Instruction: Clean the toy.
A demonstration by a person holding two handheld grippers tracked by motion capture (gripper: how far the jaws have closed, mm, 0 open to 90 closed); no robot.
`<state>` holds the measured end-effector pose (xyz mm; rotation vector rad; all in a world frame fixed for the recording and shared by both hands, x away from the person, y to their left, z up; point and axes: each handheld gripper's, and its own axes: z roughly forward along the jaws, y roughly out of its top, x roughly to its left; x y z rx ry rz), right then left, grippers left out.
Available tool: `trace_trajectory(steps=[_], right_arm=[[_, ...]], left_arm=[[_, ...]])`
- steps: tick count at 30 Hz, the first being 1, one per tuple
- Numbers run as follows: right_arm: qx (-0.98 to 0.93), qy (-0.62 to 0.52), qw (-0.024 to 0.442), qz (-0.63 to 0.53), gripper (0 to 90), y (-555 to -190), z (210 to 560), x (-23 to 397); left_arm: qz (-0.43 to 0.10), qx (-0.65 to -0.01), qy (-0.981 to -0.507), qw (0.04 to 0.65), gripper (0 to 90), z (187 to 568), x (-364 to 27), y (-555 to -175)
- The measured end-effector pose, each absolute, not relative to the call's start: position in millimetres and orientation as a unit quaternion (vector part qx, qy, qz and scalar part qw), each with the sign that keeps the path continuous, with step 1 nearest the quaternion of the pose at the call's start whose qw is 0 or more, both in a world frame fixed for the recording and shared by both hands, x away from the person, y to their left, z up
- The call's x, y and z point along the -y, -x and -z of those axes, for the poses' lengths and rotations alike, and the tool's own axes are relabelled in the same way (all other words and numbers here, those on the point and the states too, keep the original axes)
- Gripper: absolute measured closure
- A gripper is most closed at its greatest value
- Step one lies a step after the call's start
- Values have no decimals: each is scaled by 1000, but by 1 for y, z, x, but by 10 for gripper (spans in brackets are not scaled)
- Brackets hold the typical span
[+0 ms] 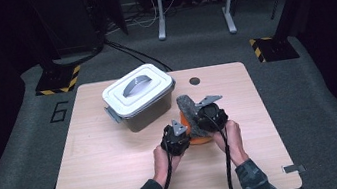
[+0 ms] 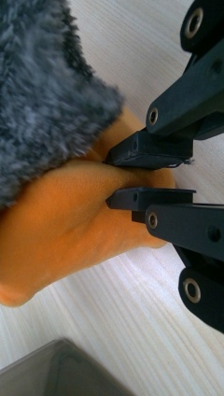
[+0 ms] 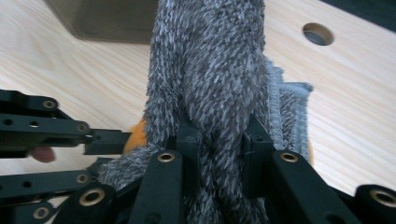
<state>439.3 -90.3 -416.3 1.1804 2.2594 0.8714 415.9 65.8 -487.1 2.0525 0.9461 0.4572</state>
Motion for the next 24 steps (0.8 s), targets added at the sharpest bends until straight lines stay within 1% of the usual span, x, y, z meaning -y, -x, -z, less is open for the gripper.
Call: trace_trajectory(steps=[9,14,16,24], right_arm=[[-803,-454,231,-309,734,-441,416,109],[-794,-474,230,-303,734,-444,419,128],[-791,-481,234,-297,734,-445,422,135],[-779,-515,221,-281,733,-451,441,159]], left_arm=[[-178,-369,-818,403,797,487,-67,-416],[-177,-371,-817,405,798,487,-66,-416],[-176,-370,-818,404,798,487,-67,-416],[-176,-370,-818,405,798,487,-66,-416]])
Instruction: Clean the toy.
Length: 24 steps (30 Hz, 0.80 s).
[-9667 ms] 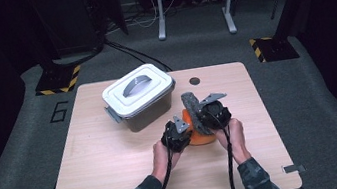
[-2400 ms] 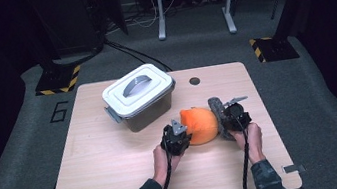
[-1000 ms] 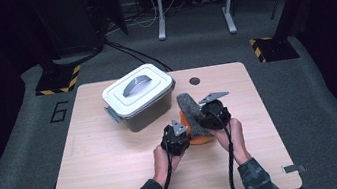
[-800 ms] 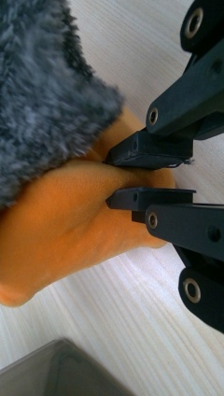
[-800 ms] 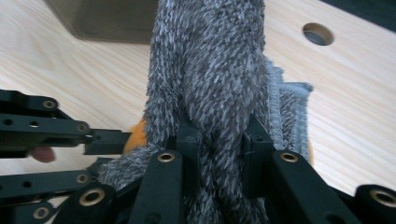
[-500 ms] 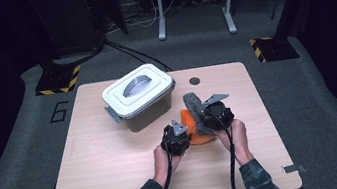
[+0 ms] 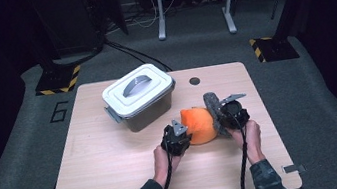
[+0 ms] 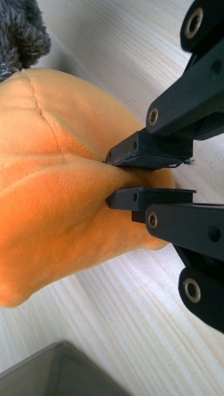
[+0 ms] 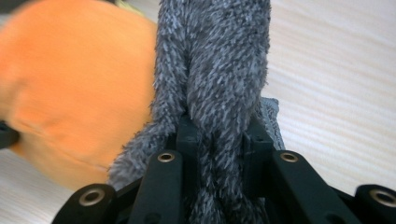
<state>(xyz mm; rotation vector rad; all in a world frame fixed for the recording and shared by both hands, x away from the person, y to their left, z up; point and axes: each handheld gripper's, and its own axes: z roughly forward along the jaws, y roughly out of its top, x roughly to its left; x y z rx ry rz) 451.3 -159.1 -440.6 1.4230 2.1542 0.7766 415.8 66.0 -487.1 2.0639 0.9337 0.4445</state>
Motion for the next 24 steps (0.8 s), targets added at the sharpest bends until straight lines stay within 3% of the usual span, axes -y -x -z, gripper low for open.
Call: trace_trajectory(steps=[17,24], right_arm=[[-787,-549,174,-221,731,-464,494,169],[-780,-551,186,-230,731,-463,485,178]], left_arm=[[-177,-369,-818,404,798,487,-67,-416],[-178,-368,-818,404,797,488,-67,-416]])
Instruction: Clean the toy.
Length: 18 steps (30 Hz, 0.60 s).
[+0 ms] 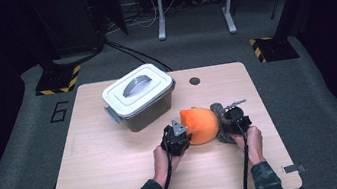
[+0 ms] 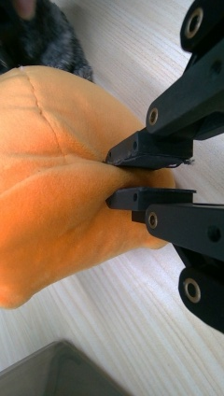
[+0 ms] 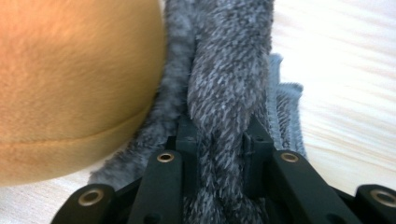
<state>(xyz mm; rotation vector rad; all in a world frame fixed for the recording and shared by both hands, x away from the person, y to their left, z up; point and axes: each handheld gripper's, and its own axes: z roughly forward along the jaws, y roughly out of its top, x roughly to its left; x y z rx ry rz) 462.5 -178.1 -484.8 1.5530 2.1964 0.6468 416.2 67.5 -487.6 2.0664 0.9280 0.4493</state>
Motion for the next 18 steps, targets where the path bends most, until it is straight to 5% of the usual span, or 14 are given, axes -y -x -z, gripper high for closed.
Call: trace_trajectory(steps=[12,18], right_arm=[[-763,-516,233,-312,729,-437,410,171],[-802,-477,217,-288,729,-437,423,135]], left_arm=[[-178,-368,-818,404,796,487,-67,-417],[-178,-368,-818,405,786,487,-69,-418]])
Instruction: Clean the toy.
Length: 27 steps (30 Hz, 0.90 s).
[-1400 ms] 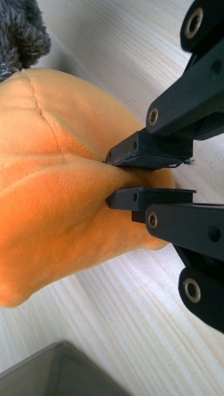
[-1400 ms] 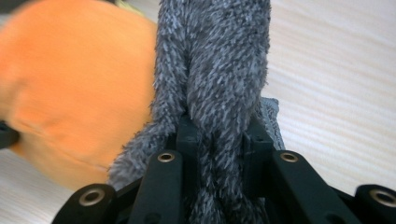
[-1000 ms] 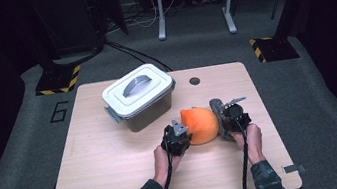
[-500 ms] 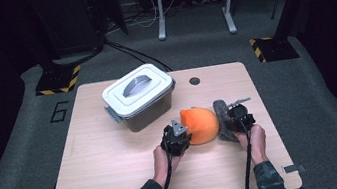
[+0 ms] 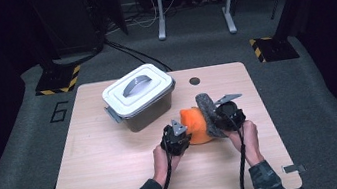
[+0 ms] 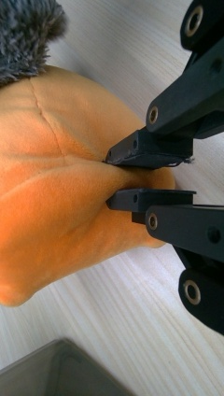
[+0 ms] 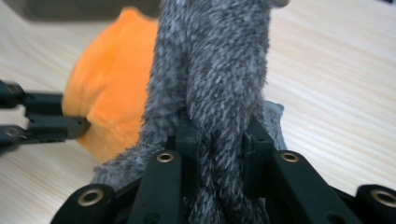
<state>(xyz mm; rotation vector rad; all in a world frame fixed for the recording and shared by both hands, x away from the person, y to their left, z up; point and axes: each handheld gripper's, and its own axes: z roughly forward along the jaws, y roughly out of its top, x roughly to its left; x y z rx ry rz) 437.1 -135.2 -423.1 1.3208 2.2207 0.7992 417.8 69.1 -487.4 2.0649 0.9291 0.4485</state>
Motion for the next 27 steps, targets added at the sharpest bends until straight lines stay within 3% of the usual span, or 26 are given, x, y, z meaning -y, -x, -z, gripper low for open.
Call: trace_trajectory(steps=[3,4,5,10,13,14,16,21,27], right_arm=[[-797,-484,217,-291,730,-439,426,135],[-797,-484,217,-291,730,-439,426,135],[-796,-486,215,-291,730,-442,427,136],[-799,-480,220,-286,730,-447,427,137],[-796,-484,217,-291,730,-449,429,139],[-796,-485,214,-293,730,-450,429,140],[-795,-486,215,-293,729,-450,429,140],[-790,-490,222,-293,728,-445,425,141],[-783,-491,236,-301,729,-435,414,146]], left_arm=[[-181,-367,-815,411,755,486,-72,-418],[-181,-367,-815,411,683,486,-72,-418],[-180,-366,-815,412,683,485,-73,-418],[-199,-371,-812,403,464,486,-75,-417],[-197,-369,-815,400,419,493,-72,-419],[-196,-367,-817,399,479,494,-71,-420],[-206,-362,-817,399,515,496,-68,-420],[-209,-369,-811,402,784,494,-64,-420],[-188,-368,-809,417,830,486,-69,-418]])
